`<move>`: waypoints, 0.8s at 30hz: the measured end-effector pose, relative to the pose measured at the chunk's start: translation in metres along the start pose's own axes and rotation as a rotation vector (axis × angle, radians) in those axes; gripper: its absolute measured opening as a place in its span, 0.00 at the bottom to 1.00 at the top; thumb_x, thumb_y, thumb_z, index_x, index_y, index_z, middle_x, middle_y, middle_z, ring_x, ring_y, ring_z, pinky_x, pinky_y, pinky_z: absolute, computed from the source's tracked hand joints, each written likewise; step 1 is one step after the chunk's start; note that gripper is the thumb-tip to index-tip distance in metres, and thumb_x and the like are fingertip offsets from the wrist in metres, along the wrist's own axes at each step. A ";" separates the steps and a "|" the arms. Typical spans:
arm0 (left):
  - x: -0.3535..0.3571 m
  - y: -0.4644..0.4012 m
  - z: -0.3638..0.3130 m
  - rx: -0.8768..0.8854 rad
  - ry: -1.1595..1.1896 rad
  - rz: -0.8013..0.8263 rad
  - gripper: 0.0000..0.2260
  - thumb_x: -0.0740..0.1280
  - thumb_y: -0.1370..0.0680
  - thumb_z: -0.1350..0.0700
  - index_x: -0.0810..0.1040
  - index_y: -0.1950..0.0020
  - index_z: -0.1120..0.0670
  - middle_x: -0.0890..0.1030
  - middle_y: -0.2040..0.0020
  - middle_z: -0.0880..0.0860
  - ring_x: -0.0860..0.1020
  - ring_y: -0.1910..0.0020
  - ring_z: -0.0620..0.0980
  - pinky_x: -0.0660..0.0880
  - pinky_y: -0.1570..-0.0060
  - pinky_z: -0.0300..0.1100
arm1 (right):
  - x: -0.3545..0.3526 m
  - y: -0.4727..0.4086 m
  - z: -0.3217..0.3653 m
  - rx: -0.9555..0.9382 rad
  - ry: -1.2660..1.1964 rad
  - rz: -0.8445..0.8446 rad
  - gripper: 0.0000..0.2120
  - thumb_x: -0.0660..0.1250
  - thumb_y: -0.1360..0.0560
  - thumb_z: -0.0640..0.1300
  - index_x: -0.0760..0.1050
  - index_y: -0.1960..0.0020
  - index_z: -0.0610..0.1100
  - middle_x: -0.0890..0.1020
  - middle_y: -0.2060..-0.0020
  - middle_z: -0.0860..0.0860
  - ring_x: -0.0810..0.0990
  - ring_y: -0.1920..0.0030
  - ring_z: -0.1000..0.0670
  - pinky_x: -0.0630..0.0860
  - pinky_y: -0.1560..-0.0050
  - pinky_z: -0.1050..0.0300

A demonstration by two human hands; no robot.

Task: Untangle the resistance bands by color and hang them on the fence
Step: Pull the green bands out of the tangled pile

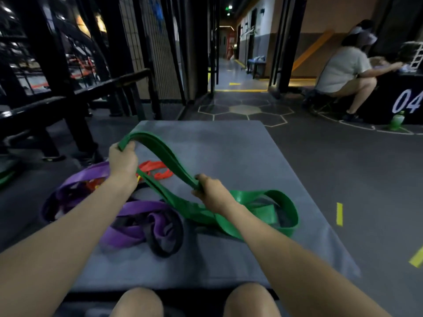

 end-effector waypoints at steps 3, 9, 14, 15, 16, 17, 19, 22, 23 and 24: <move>0.000 0.008 0.020 0.061 -0.176 0.041 0.07 0.60 0.20 0.56 0.71 0.45 0.56 0.74 0.55 0.51 0.74 0.55 0.49 0.71 0.55 0.42 | 0.010 0.007 -0.009 0.000 -0.009 0.083 0.27 0.69 0.27 0.50 0.67 0.32 0.40 0.75 0.38 0.40 0.73 0.37 0.40 0.68 0.39 0.53; 0.039 0.041 0.023 0.347 -0.546 0.251 0.11 0.61 0.21 0.57 0.67 0.40 0.59 0.75 0.45 0.57 0.74 0.45 0.57 0.71 0.49 0.48 | -0.032 0.032 -0.046 0.062 -0.026 -0.105 0.20 0.65 0.24 0.47 0.72 0.35 0.39 0.76 0.39 0.43 0.74 0.39 0.43 0.68 0.41 0.55; 0.081 0.081 0.048 0.522 -0.942 0.459 0.18 0.67 0.25 0.61 0.67 0.38 0.60 0.73 0.41 0.62 0.73 0.41 0.62 0.69 0.48 0.52 | -0.069 0.074 -0.123 0.344 -0.009 -0.407 0.11 0.62 0.23 0.38 0.76 0.43 0.36 0.80 0.44 0.40 0.77 0.44 0.40 0.73 0.44 0.52; 0.088 0.088 0.056 0.511 -0.979 0.498 0.18 0.66 0.25 0.61 0.67 0.38 0.60 0.73 0.40 0.61 0.72 0.40 0.62 0.68 0.47 0.52 | -0.073 0.085 -0.137 0.407 -0.020 -0.438 0.11 0.61 0.24 0.37 0.76 0.43 0.35 0.80 0.45 0.39 0.77 0.44 0.39 0.73 0.44 0.50; 0.093 0.093 0.064 0.489 -1.006 0.540 0.18 0.66 0.25 0.60 0.66 0.37 0.60 0.73 0.39 0.61 0.71 0.39 0.62 0.68 0.46 0.52 | -0.077 0.095 -0.148 0.464 -0.035 -0.458 0.11 0.61 0.24 0.37 0.75 0.43 0.34 0.80 0.45 0.39 0.77 0.44 0.39 0.73 0.44 0.49; 0.097 0.097 0.073 0.472 -1.028 0.585 0.18 0.66 0.25 0.59 0.66 0.37 0.60 0.72 0.38 0.61 0.71 0.38 0.62 0.68 0.44 0.52 | -0.078 0.104 -0.159 0.511 -0.053 -0.459 0.10 0.61 0.24 0.38 0.76 0.45 0.34 0.80 0.47 0.39 0.77 0.45 0.38 0.73 0.45 0.50; 0.104 0.106 0.090 0.435 -1.075 0.663 0.20 0.66 0.24 0.58 0.65 0.35 0.59 0.72 0.36 0.61 0.70 0.37 0.61 0.68 0.42 0.51 | -0.078 0.116 -0.176 0.594 -0.096 -0.394 0.10 0.62 0.23 0.41 0.76 0.58 0.35 0.80 0.60 0.40 0.77 0.54 0.39 0.70 0.54 0.53; 0.109 0.119 0.111 0.380 -1.122 0.733 0.17 0.64 0.23 0.55 0.65 0.38 0.59 0.73 0.38 0.61 0.72 0.39 0.61 0.69 0.44 0.51 | -0.066 0.119 -0.187 0.629 -0.255 -0.305 0.18 0.62 0.22 0.46 0.70 0.66 0.35 0.71 0.70 0.42 0.71 0.64 0.45 0.70 0.60 0.51; 0.109 0.122 0.118 0.365 -1.145 0.745 0.17 0.64 0.23 0.54 0.65 0.39 0.59 0.74 0.39 0.62 0.73 0.39 0.61 0.69 0.45 0.51 | -0.061 0.117 -0.189 0.612 -0.327 -0.303 0.18 0.62 0.22 0.46 0.71 0.66 0.37 0.70 0.71 0.43 0.70 0.65 0.46 0.70 0.60 0.50; 0.108 0.124 0.124 0.357 -1.175 0.756 0.16 0.64 0.23 0.52 0.64 0.40 0.59 0.74 0.39 0.62 0.73 0.40 0.61 0.69 0.46 0.50 | -0.057 0.116 -0.188 0.590 -0.376 -0.297 0.16 0.62 0.22 0.46 0.72 0.66 0.39 0.70 0.72 0.45 0.70 0.66 0.48 0.70 0.61 0.52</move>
Point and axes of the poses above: each hand's wrist, its own y-axis away from the middle knuckle, its own x-axis out of the palm, z = x × y, the point moved 1 cm from there along -y, towards the middle knuckle
